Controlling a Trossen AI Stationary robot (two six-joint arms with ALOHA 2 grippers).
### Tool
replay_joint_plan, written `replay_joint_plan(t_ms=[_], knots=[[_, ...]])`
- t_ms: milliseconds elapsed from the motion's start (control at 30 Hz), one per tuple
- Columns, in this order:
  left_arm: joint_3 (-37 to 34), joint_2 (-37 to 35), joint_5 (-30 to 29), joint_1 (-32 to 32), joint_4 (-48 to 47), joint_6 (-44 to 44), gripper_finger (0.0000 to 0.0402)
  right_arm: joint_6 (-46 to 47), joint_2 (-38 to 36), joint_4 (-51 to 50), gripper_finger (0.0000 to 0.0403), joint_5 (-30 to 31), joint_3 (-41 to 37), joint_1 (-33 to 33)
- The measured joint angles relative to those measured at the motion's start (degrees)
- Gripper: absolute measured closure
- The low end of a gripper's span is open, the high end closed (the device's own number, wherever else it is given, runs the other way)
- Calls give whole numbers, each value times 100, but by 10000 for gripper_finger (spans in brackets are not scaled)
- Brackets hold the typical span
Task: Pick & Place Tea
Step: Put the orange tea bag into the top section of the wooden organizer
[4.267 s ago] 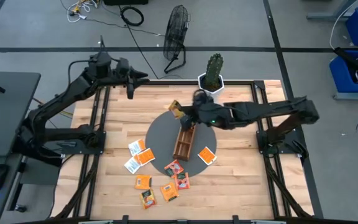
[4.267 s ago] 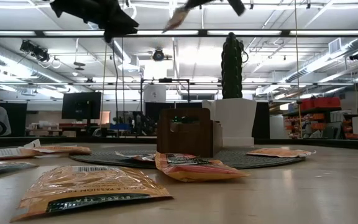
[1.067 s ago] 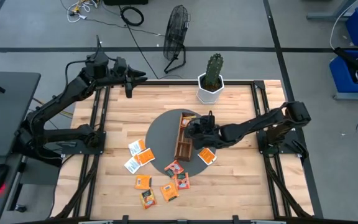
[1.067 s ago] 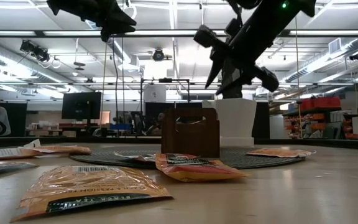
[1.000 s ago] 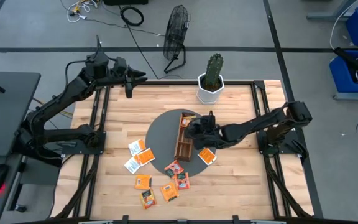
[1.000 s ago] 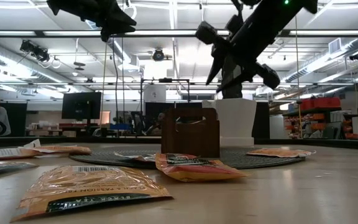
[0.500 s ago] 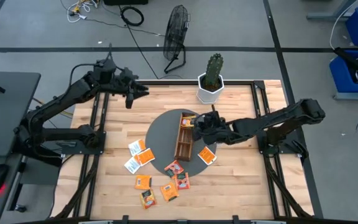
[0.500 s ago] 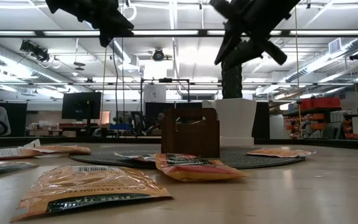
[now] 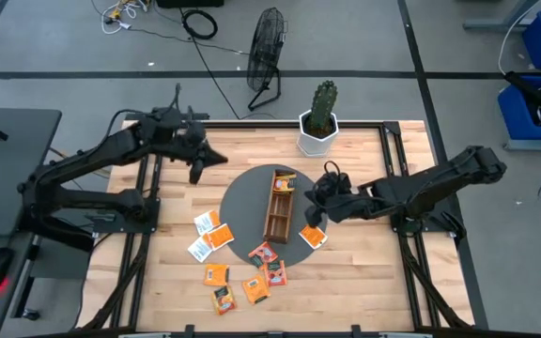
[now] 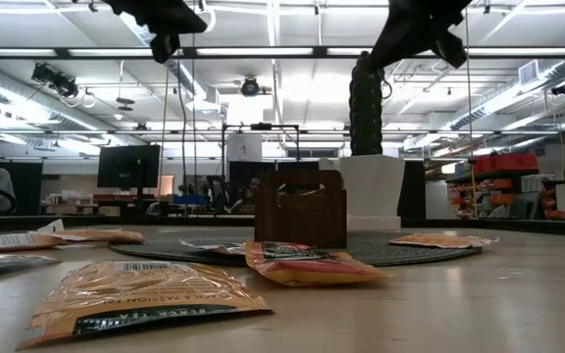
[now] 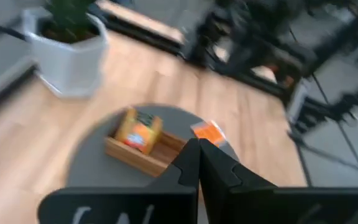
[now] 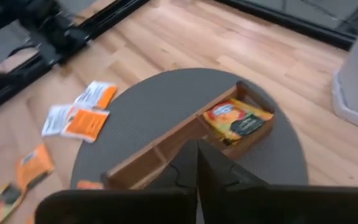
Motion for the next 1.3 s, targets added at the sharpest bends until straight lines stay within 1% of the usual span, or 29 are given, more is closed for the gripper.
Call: replay_joint_plan(t_ms=[100, 267, 333, 467, 567, 633, 733, 867, 933, 1000, 1067, 1167, 1233, 1300], knots=[[0, -36, 0, -489, -297, -176, 396, -117, -63, -31, 397, -20, 0, 158], [0, -24, 125, -1299, -598, -954, 396, -274, -113, -288, 401, -13, 0, 368], [0, -14, 75, -1653, -599, -1266, 396, -267, -113, -458, 401, -16, 0, 432], [0, -14, -351, -2316, -648, -1732, 396, -275, -114, -687, 401, -9, 0, 544], [0, 0, -266, -2811, -686, -1810, 396, -321, -114, -796, 401, -5, 0, 608], [-40, 98, -193, -3160, -599, -2217, 395, -405, -113, -825, 401, -3, 0, 650], [-203, 173, -256, -3614, -525, -3117, 394, -551, -115, -853, 401, -1, 0, 694], [-483, 289, -766, -4321, -287, -3925, 396, -549, -113, -953, 401, -2, 0, 741], [-625, 370, -1200, -4642, 226, -4319, 394, -571, -111, -1035, 401, -5, 0, 756], [-781, 430, -1593, -4982, 461, -4731, 389, -567, -113, -1044, 401, -3, 0, 760], [-872, 539, -1878, -5218, 885, -5088, 382, -565, -111, -1087, 401, -16, 0, 765], [-1039, 677, -2139, -5537, 1195, -5655, 368, -550, -109, -1094, 401, -19, 0, 765], [-1140, 729, -2387, -5777, 1276, -6111, 351, -442, -113, -1075, 401, -58, 0, 765], [-1216, 844, -2689, -6011, 1645, -6491, 331, -401, -109, -1106, 401, -67, 0, 767]])
